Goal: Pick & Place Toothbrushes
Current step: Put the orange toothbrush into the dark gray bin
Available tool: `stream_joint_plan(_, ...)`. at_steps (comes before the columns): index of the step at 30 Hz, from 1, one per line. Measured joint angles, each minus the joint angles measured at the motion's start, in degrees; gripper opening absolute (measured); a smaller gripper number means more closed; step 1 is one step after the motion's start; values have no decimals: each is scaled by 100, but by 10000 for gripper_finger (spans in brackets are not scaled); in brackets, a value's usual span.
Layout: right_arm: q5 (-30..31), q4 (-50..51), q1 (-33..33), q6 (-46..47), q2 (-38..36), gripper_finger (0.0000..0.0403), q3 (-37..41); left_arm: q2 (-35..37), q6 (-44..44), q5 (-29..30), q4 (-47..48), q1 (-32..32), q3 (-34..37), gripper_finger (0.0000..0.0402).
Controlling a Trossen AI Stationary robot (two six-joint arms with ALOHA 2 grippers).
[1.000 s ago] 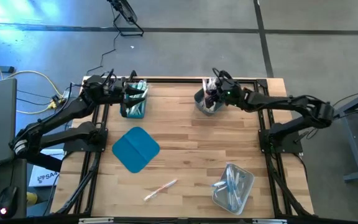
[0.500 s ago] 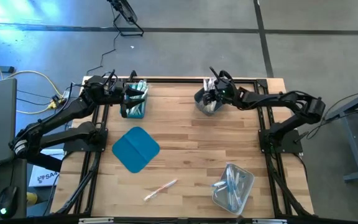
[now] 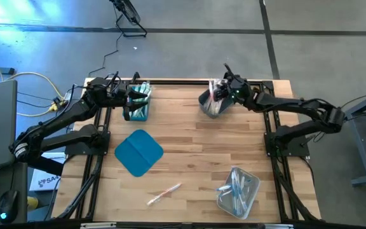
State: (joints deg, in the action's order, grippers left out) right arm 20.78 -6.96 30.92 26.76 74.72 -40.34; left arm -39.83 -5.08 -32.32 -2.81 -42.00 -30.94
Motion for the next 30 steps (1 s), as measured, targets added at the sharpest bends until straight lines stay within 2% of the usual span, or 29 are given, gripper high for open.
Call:
stream_joint_plan(4, 349, 333, -2, -246, -419, 128, 0, 0, 2, -2, 0, 0, 0, 178)
stream_joint_plan(8, 239, 641, -19, -410, -857, 120, 0, 0, 2, 0, 0, 0, 0, 178)
stream_joint_plan(11, -368, 901, -26, -434, -1149, 115, 0, 0, 2, -2, 1, 0, 0, 178)
stream_joint_plan(17, -2214, 1090, -31, -455, -1360, 109, 0, -2, 15, -2, 37, 0, 0, 178)
stream_joint_plan(20, -2579, 1092, -37, -454, -1319, 109, 0, -7, 27, -2, 40, 0, 0, 178)
stream_joint_plan(23, -2576, 1099, -96, -455, -1208, 110, 0, -7, 26, -1, 35, 0, 0, 178)
stream_joint_plan(30, -1943, 900, -211, -463, -811, 110, 2, -7, 8, -2, 37, 0, 0, 178)
